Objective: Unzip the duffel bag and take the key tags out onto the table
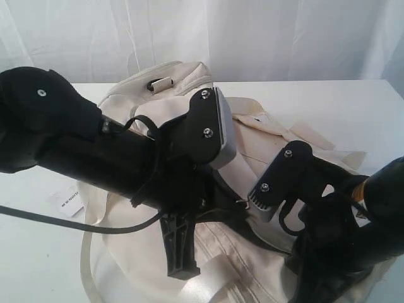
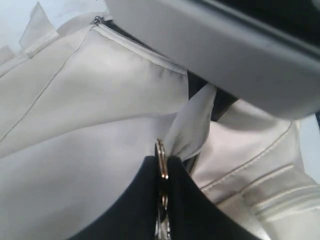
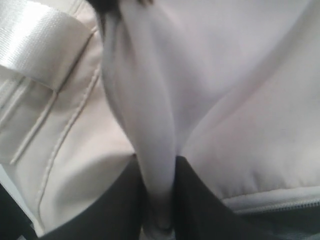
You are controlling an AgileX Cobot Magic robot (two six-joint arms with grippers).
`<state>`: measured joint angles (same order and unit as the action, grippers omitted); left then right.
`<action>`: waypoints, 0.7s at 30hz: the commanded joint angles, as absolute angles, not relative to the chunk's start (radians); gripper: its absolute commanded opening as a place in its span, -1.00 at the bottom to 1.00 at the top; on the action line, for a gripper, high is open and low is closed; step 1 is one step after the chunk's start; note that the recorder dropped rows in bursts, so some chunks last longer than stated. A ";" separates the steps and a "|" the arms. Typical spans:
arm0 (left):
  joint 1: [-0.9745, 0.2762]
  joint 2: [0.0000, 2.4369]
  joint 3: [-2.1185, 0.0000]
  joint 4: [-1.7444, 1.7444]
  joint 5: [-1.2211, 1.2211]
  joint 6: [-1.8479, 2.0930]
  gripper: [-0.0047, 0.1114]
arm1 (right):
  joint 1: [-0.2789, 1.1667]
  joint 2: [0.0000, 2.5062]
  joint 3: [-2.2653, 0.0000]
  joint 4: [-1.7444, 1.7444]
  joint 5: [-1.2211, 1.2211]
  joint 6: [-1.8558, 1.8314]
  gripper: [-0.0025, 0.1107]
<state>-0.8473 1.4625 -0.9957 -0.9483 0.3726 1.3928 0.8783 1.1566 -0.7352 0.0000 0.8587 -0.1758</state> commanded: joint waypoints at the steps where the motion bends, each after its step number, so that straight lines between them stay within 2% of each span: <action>1: -0.850 1.460 -0.989 -1.005 0.393 1.387 -0.78 | 0.876 1.149 -0.726 0.000 0.869 -0.172 -0.64; 5: -0.850 1.460 -0.989 -1.024 0.380 1.387 -0.44 | 0.876 1.149 -0.726 0.000 0.871 -0.172 -0.64; 7: -0.850 1.460 -0.989 -1.029 0.370 1.387 -0.36 | 0.876 1.149 -0.726 0.000 0.871 -0.172 -0.64; 14: -0.850 1.460 -0.989 -1.033 0.358 1.385 -0.45 | 0.876 1.149 -0.726 0.000 0.871 -0.172 -0.64; 21: -0.850 1.460 -0.989 -1.025 0.358 1.387 -0.44 | 0.876 1.149 -0.726 0.000 0.874 -0.172 -0.64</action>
<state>-0.8473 1.4663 -0.9957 -1.0032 0.3451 1.3928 0.8783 1.1566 -0.7352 0.0000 0.8606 -0.1758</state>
